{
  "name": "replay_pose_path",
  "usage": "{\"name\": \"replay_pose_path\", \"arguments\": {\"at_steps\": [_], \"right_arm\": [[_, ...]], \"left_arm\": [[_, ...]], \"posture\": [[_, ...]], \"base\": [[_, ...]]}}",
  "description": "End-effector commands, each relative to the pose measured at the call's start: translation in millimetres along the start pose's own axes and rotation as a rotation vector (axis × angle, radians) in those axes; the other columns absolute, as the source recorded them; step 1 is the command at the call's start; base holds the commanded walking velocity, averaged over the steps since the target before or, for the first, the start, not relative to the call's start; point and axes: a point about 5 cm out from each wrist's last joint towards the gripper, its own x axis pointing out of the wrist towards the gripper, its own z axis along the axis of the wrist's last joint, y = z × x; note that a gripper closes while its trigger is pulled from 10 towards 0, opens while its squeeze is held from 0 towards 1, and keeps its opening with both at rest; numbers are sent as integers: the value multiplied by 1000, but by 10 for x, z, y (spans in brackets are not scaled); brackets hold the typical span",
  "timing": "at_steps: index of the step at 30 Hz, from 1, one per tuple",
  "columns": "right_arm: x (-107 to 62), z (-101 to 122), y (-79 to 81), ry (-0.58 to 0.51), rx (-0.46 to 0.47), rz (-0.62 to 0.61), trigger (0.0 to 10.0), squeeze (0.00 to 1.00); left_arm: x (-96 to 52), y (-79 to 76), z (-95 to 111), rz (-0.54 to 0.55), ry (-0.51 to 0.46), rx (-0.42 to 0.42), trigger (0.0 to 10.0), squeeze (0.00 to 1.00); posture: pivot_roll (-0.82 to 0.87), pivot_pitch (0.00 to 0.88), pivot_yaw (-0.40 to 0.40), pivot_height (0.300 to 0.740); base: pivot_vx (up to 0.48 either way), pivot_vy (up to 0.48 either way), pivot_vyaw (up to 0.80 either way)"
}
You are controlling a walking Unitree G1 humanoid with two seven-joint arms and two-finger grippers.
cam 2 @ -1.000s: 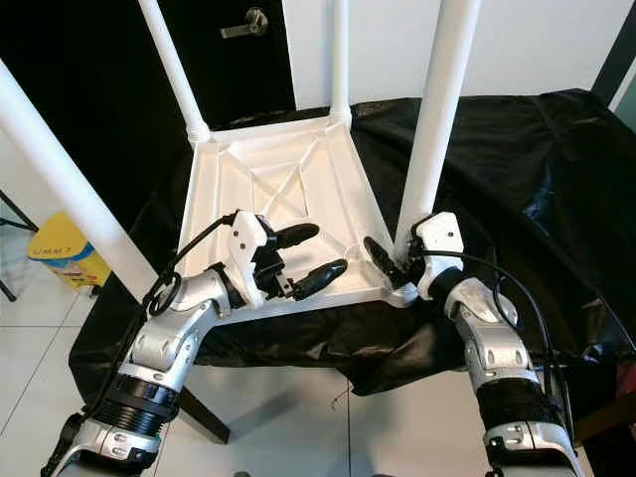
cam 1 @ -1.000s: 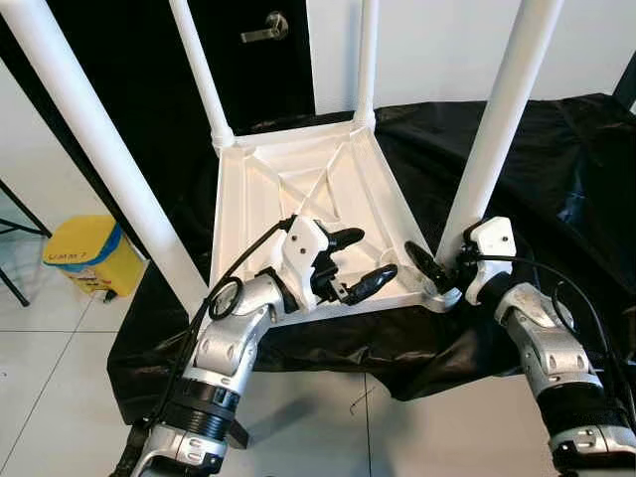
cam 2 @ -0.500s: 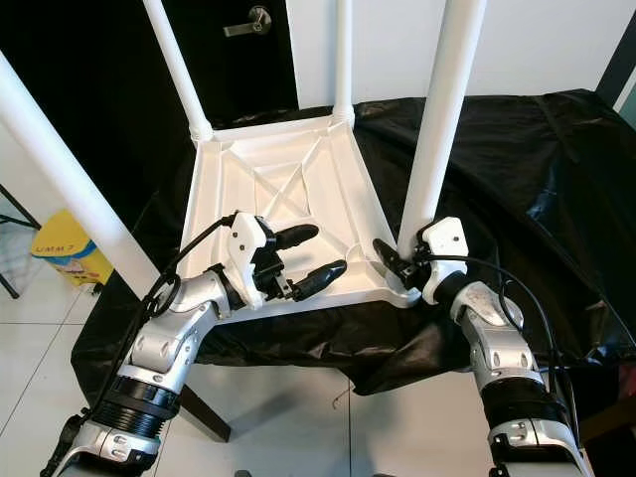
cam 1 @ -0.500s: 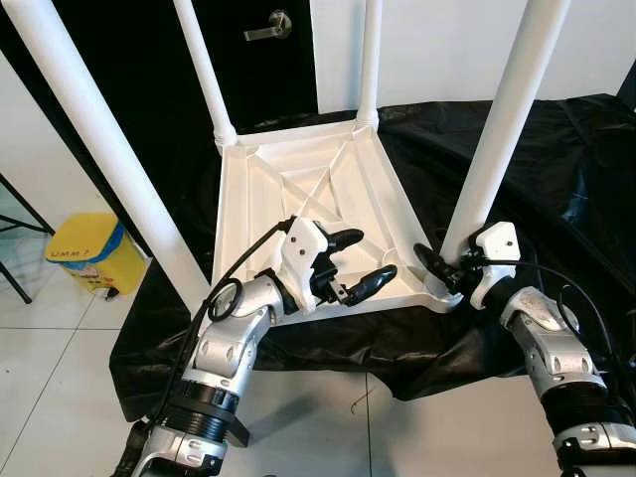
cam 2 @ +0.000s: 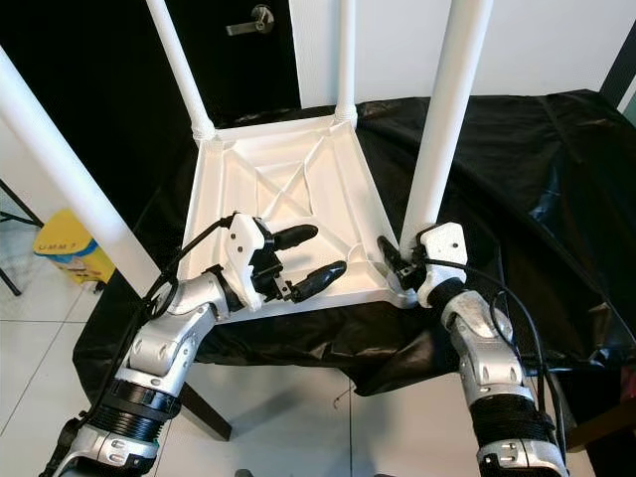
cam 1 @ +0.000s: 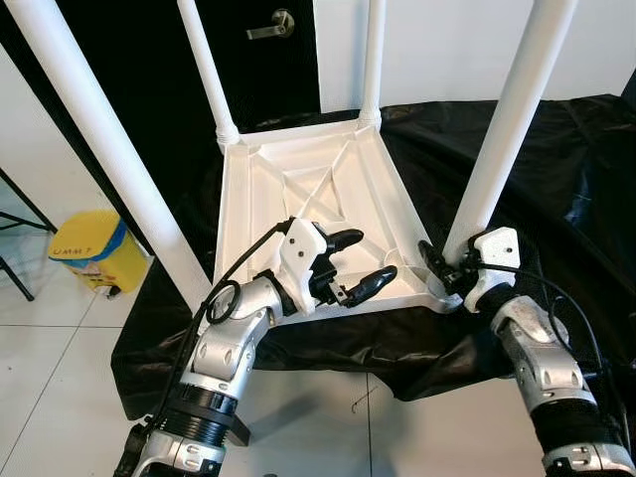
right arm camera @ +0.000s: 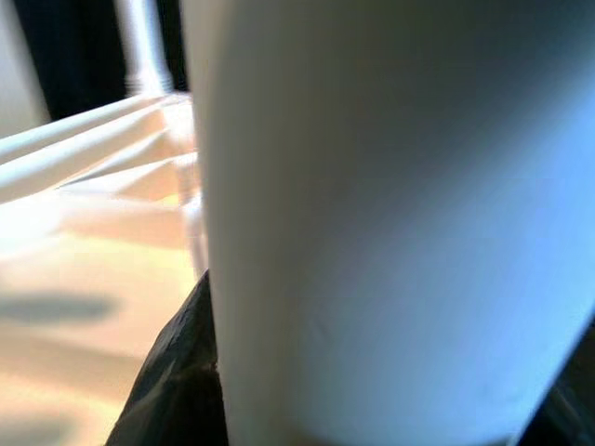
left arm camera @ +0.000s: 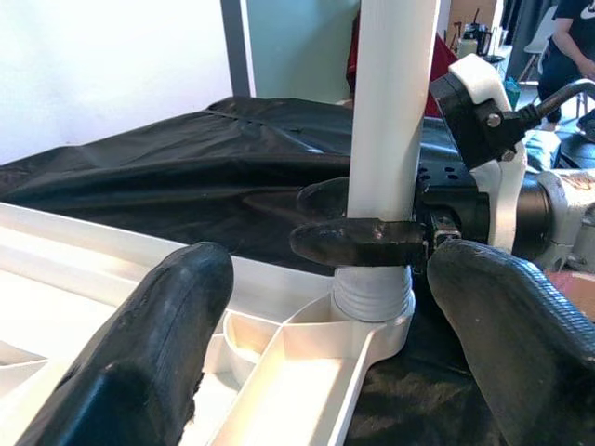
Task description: Building children table
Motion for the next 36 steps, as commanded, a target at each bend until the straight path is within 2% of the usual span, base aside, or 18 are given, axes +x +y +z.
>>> {"name": "replay_pose_path", "arguments": {"at_steps": [1,4,6,7,10,12,18,19,24,33,34,35,36], "right_arm": [[-31,-104,45,59,8,-7,10000,0],[-49,-96,139,54,35,-103,10000,0],[-49,-96,139,54,35,-103,10000,0],[-55,-103,183,58,45,-152,10000,0],[-59,-104,232,58,59,-197,10000,0],[-69,-113,293,69,80,-303,10000,0],[-57,-101,356,81,96,-415,10000,0],[-50,-93,408,82,104,-418,10000,0],[-45,-70,469,80,106,-412,10000,0],[-64,-48,469,81,95,-431,10000,0],[-65,-44,477,81,93,-431,10000,373],[-65,-44,477,81,93,-431,10000,373],[-63,-33,469,76,88,-424,10000,1000]], "left_arm": [[-21,15,-20,54,15,-3,10000,0],[-29,18,-24,55,18,-2,10000,0],[-29,18,-24,55,18,-2,10000,0],[-32,18,-24,56,18,-1,10000,0],[-34,19,-23,57,18,-1,10000,0],[-35,22,-19,59,18,1,10000,0],[-38,28,-14,64,17,2,10000,0],[-38,29,-10,65,16,3,10000,0],[-35,30,-5,67,14,3,10000,0],[-31,46,8,71,10,4,10000,0],[-24,48,6,72,9,4,10000,0],[-24,48,6,72,9,4,10000,0],[-14,53,8,72,7,5,10000,0]], "posture": [[-107,0,48,740],[-104,0,47,740],[-104,0,47,740],[-103,0,48,740],[-101,0,48,740],[-99,0,47,740],[-96,0,44,740],[-97,0,46,740],[-99,0,49,740],[-106,0,57,740],[-110,0,57,740],[-110,0,57,740],[-115,0,59,740]], "base": [[0,0,0],[0,0,0],[0,0,0],[0,0,0],[0,0,0],[0,0,0],[0,0,0],[0,0,0],[0,0,0],[0,0,0],[0,0,0],[0,0,0],[0,0,0]]}}
